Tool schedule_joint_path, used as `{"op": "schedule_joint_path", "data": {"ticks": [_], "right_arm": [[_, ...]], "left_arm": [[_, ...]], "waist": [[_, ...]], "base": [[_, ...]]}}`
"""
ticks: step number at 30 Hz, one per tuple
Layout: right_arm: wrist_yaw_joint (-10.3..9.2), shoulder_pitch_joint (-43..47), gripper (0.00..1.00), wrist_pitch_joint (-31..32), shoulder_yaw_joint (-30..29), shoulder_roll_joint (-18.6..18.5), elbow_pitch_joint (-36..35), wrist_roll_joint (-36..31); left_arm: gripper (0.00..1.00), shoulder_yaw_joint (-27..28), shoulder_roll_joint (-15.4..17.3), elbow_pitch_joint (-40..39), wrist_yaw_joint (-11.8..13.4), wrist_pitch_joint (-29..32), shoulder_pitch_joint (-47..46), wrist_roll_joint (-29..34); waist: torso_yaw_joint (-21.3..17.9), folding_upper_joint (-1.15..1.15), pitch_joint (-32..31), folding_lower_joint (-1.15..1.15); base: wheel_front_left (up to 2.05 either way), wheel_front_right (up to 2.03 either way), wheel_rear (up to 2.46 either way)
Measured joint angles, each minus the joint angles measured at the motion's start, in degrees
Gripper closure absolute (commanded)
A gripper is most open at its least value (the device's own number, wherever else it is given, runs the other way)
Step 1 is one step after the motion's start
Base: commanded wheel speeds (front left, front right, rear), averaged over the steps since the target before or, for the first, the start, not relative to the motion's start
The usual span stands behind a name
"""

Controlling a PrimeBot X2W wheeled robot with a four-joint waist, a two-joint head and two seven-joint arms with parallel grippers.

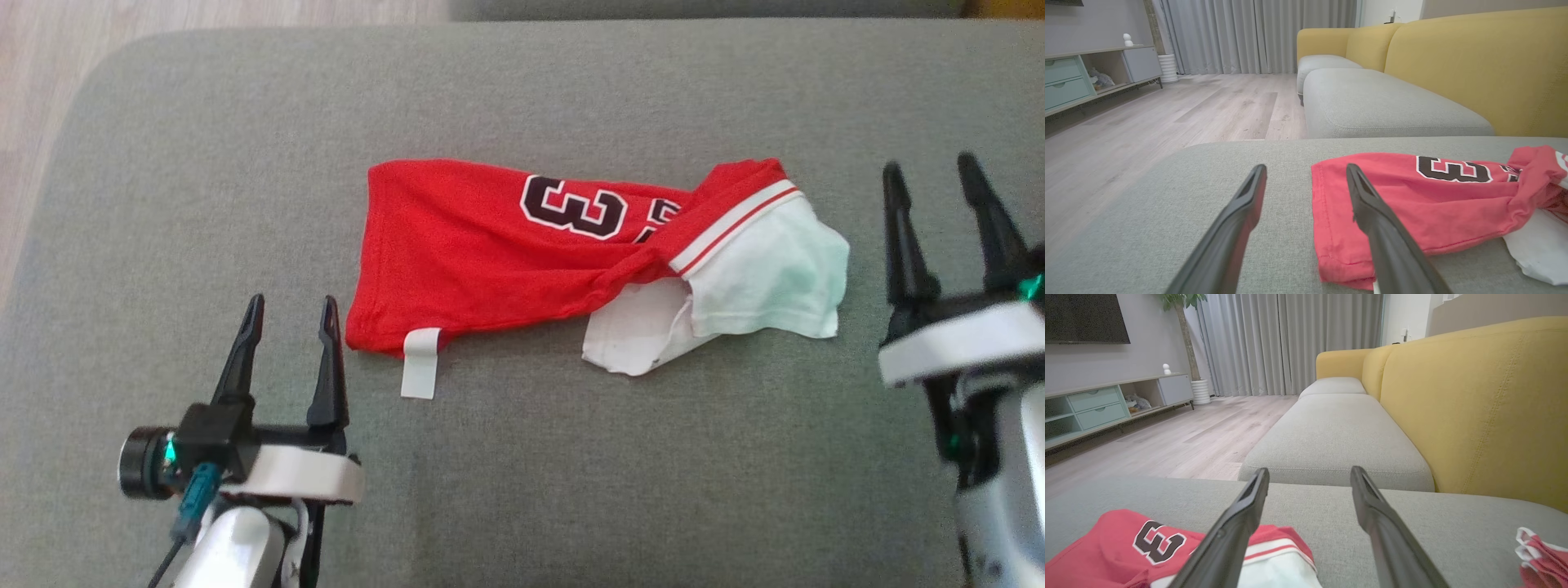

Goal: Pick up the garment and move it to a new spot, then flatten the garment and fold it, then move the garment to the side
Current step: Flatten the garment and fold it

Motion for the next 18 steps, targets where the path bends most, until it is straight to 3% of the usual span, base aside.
{"op": "schedule_joint_path", "data": {"ticks": [10,18], "right_arm": [[0.00,16.1,0.00,4.2,0.0,6.7,-12.6,-2.0],[0.00,18.2,0.00,5.4,1.1,8.1,-15.1,-2.4]], "left_arm": [[0.00,0.9,2.3,-2.0,1.3,2.7,3.0,-0.1],[0.00,0.9,3.1,-3.9,2.1,4.5,4.8,-0.1]], "waist": [[-2.1,0.00,-2.4,0.00],[-2.9,0.00,-2.4,0.00]], "base": [[0.00,0.00,0.00],[0.00,0.00,0.00]]}}
